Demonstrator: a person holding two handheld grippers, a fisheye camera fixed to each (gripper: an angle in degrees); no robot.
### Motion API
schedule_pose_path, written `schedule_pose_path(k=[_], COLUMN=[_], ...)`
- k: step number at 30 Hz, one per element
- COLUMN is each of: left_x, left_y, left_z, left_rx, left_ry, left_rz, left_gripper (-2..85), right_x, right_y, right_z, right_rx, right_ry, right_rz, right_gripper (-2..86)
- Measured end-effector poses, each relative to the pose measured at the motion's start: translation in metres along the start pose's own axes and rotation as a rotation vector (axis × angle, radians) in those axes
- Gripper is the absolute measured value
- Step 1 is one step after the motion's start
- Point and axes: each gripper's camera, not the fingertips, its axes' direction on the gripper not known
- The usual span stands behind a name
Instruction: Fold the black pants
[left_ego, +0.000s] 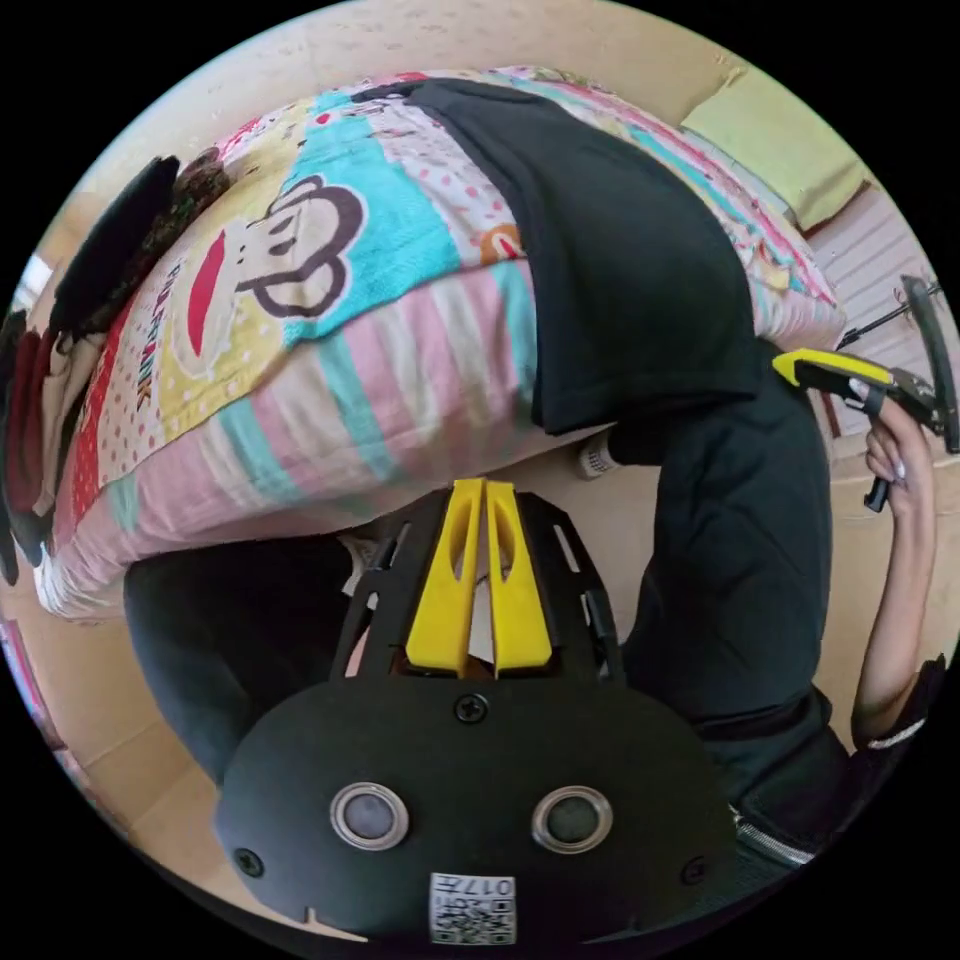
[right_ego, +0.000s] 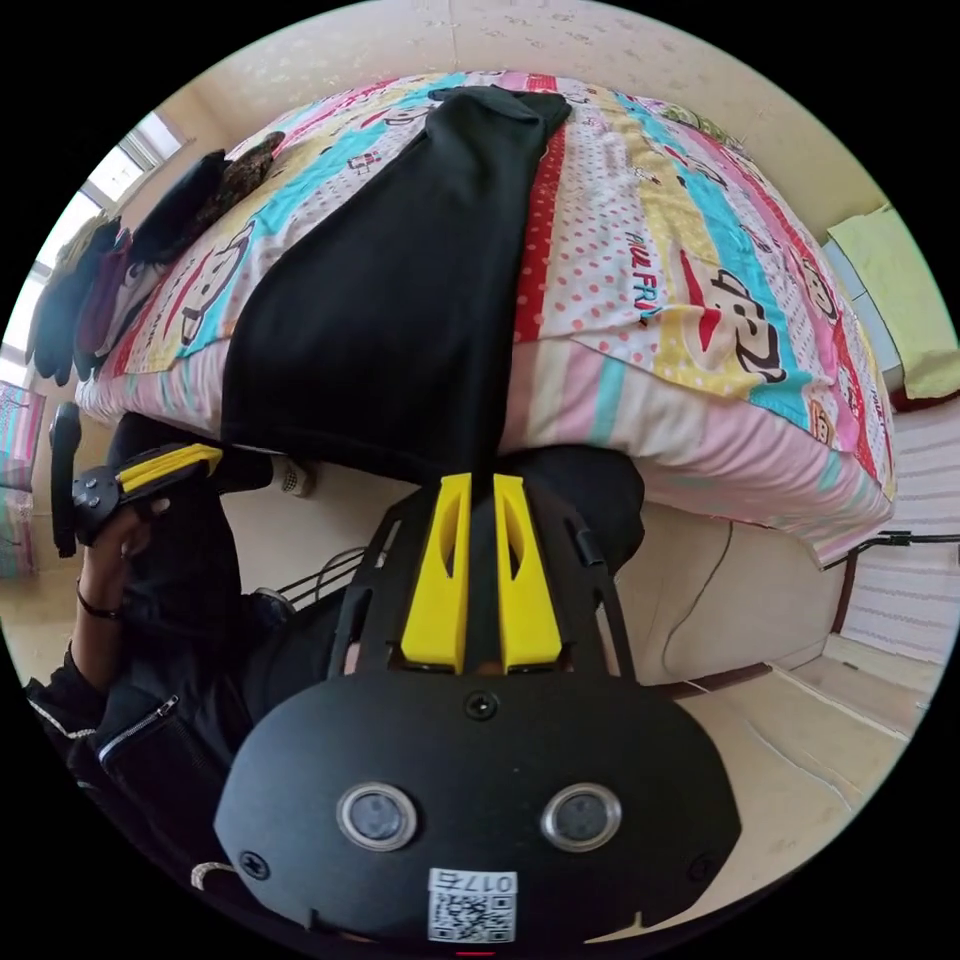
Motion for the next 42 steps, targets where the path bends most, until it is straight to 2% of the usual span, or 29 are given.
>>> schedule_pose_path(k=[2, 5, 9, 12, 13, 16, 21, 25, 30, 34, 42], left_x=[-0.009, -0.004, 0.019, 0.023, 0.019, 0.004, -0.034, -0.063, -0.086, -0.11, -0.14], left_y=[0.007, 0.009, 0.003, 0.016, 0.023, 0.035, 0.045, 0.034, 0.035, 0.024, 0.019], left_z=[-0.025, -0.028, 0.011, 0.027, 0.029, 0.031, 0.035, 0.055, 0.069, 0.082, 0.097], left_rx=[0.201, 0.345, 0.341, 0.409, 0.431, 0.426, 0.428, 0.335, 0.37, 0.29, 0.305], left_ry=[0.089, 0.096, -0.011, -0.026, 0.023, 0.209, 0.199, 0.39, 0.471, 0.608, 0.656], left_rz=[-0.009, 0.007, 0.082, 0.061, 0.038, 0.033, -0.057, -0.054, -0.085, -0.11, -0.169], left_gripper=[3.5, 6.1, 7.6, 6.2, 5.7, 6.0, 8.6, 10.0, 10.0, 10.0, 7.5], right_x=[0.001, -0.004, -0.028, -0.046, -0.048, -0.051, -0.018, -0.003, -0.01, -0.024, -0.068], right_y=[0.003, 0.002, -0.011, -0.013, -0.012, -0.003, 0.013, 0.024, 0.036, 0.042, 0.054], right_z=[-0.018, -0.037, -0.031, -0.024, -0.023, -0.022, -0.032, -0.04, -0.045, -0.045, -0.051], right_rx=[0.102, 0.233, 0.209, 0.155, 0.152, 0.16, 0.206, 0.226, 0.237, 0.226, 0.224], right_ry=[-0.068, -0.234, -0.375, -0.351, -0.342, -0.321, -0.386, -0.421, -0.419, -0.411, -0.447], right_rz=[0.003, -0.03, -0.091, -0.092, -0.092, -0.08, 0.026, 0.082, 0.096, 0.087, 0.009], right_gripper=[6.6, 7.0, 6.8, 6.7, 6.8, 7.0, 7.2, 7.1, 6.9, 6.9, 7.2])
